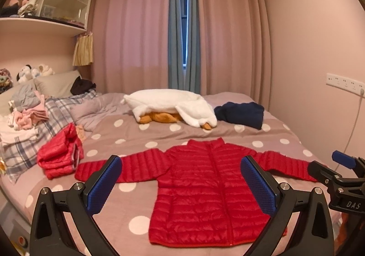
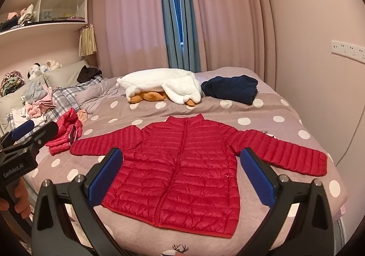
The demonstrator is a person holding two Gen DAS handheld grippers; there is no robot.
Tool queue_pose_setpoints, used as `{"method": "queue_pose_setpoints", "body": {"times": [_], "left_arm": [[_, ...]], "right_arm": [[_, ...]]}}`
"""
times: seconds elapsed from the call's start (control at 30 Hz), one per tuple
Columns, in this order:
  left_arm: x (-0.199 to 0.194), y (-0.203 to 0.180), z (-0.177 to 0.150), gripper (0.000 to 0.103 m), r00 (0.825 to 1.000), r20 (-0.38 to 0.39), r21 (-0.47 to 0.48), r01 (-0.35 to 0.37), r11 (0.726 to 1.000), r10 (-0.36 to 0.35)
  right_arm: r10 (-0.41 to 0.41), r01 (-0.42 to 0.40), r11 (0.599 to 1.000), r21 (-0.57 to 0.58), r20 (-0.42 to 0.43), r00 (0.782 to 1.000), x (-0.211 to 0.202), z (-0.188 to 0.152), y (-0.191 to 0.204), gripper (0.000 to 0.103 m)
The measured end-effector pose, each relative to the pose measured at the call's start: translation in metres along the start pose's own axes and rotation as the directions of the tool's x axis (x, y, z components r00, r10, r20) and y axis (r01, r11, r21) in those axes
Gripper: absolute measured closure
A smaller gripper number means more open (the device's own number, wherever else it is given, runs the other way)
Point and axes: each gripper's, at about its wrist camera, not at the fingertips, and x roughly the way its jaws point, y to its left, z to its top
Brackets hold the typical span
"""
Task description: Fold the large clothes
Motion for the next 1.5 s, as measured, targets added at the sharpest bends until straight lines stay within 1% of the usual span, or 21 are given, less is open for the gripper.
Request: {"method": "queue_pose_setpoints", "body": {"times": [0.2,0.33,0.47,0.57,0.77,1.0,1.17,1.5], "left_arm": [[0.0014,0.0003,0.0009,0.000,1.000,-0.003,-0.004,-0.016,1.000,0.016],[0.0015,0.0008,0.0010,0.000,1.000,-0.007,-0.007,-0.006,1.000,0.006],[0.0009,0.0022,0.0015,0.000,1.000,-0.004,-0.010,-0.007,1.000,0.007],[0.0009,0.0022,0.0019,0.000,1.000,-0.007,-0.015,0.000,1.000,0.000],[0.0006,0.0036,0.0041,0.000,1.000,-0.008,-0.017,0.001,1.000,-0.001],[-0.0005,0.0029,0.0057,0.000,1.000,-0.013,-0.012,0.008,1.000,-0.008],[-0.0007,0.0019,0.0052,0.000,1.000,-0.013,-0.012,0.007,1.000,-0.007],[-0.0003,0.0000,0.0042,0.000,1.000,-0.016,-0.009,0.007,1.000,-0.007]], "right_arm": [[0.009,-0.009,1.000,-0.005,0.013,1.000,0.0006,0.0028,-0.0029,0.000],[-0.014,0.015,1.000,-0.025,0.054,0.998,-0.0029,0.0020,-0.0005,0.000],[-0.032,0.037,0.997,-0.072,0.068,0.997,-0.0026,0.0028,0.0024,0.000],[-0.036,0.041,0.996,-0.082,0.062,0.997,-0.0005,0.0036,0.0021,0.000],[0.000,0.003,0.998,-0.064,0.051,0.999,-0.0007,0.0026,0.0001,0.000],[0.032,-0.031,0.999,-0.032,0.007,0.999,0.0022,-0.0003,0.0011,0.000],[0.013,-0.013,0.999,-0.035,0.011,1.000,0.0009,-0.0008,0.0037,0.000],[0.020,-0.020,0.999,-0.028,0.007,1.000,0.0026,0.0017,0.0020,0.000]]}}
